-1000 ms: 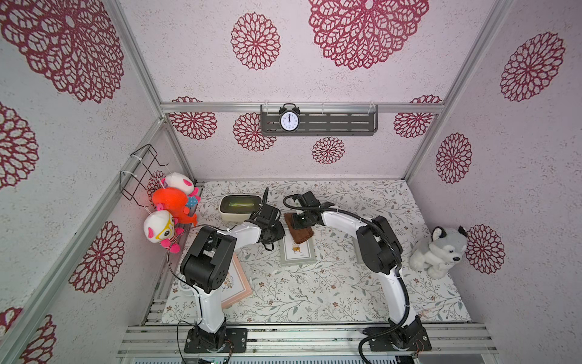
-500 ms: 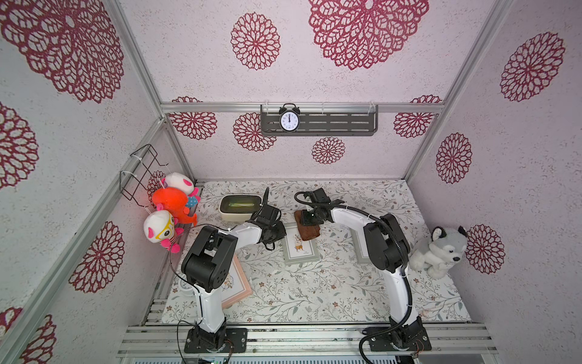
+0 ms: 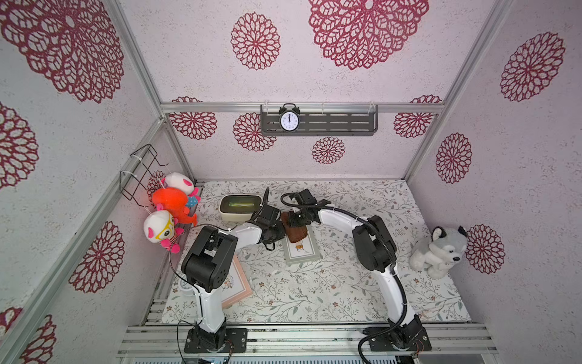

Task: Wipe the picture frame with a cloth
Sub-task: Wipe the dirt from the picture frame.

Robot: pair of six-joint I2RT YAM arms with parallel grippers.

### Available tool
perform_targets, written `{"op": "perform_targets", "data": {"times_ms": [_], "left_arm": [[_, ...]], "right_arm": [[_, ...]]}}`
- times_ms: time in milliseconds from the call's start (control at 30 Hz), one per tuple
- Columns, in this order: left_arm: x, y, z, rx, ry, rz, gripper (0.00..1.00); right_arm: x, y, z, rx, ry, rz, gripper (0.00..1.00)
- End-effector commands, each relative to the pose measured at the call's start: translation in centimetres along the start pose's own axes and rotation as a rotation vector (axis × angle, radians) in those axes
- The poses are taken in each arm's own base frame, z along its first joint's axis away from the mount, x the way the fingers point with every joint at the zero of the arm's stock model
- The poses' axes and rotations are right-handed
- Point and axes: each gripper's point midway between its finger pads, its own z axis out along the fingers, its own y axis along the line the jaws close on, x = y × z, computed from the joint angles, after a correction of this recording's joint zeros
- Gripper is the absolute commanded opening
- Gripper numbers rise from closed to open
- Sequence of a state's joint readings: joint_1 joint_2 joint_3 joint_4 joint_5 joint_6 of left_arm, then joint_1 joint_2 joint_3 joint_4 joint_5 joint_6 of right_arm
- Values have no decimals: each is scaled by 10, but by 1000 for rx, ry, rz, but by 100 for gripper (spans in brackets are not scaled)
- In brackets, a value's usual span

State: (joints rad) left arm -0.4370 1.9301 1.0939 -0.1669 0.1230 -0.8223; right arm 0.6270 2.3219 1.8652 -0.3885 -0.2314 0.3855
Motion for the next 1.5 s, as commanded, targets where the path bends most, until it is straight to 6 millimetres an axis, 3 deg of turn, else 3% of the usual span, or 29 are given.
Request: {"op": "perform_targets", "data": {"times_ms": [0, 67, 200, 267, 367, 533, 600, 667, 800, 900, 1033, 1167, 1267, 1333, 1467], "left_arm": [[103, 80, 22, -263, 316, -16, 18], [104, 80, 23, -263, 319, -16, 18], [105, 81, 24, -265, 322, -21, 18], [106, 82, 24, -266, 324, -23, 18], [107, 83, 23, -268, 321, -23, 18], [109, 86, 22, -268, 318, -28, 18], [109, 85, 24, -267, 318, -30, 17], [108, 84, 25, -265, 318, -32, 17], [107, 84, 25, -266, 314, -37, 17], [107, 85, 25, -269, 314, -37, 17], [110, 87, 24, -272, 315, -39, 18], [111, 88, 25, -269, 314, -40, 18], [109, 86, 26, -262, 310, -40, 18], [109, 85, 27, -261, 311, -39, 18], [108, 84, 29, -262, 315, -41, 17]], "right_arm": [[9, -74, -7, 224, 54, 79, 0], [12, -61, -1, 194, 64, 63, 0], [34, -11, 27, 83, 124, 4, 0], [42, 1, 36, 49, 145, -4, 0], [40, -11, 34, 73, 139, 12, 0], [25, -65, 3, 175, 84, 64, 0], [22, -69, -8, 187, 65, 45, 0], [24, -51, -6, 136, 65, 21, 0], [44, 13, 21, -7, 113, -47, 0], [54, 31, 36, -41, 149, -42, 0], [47, -6, 26, 46, 130, -11, 0], [33, -73, -9, 163, 79, 55, 0], [30, -90, -26, 203, 61, 51, 0], [34, -74, -22, 170, 70, 33, 0], [54, -13, 11, 66, 121, -31, 0]]}}
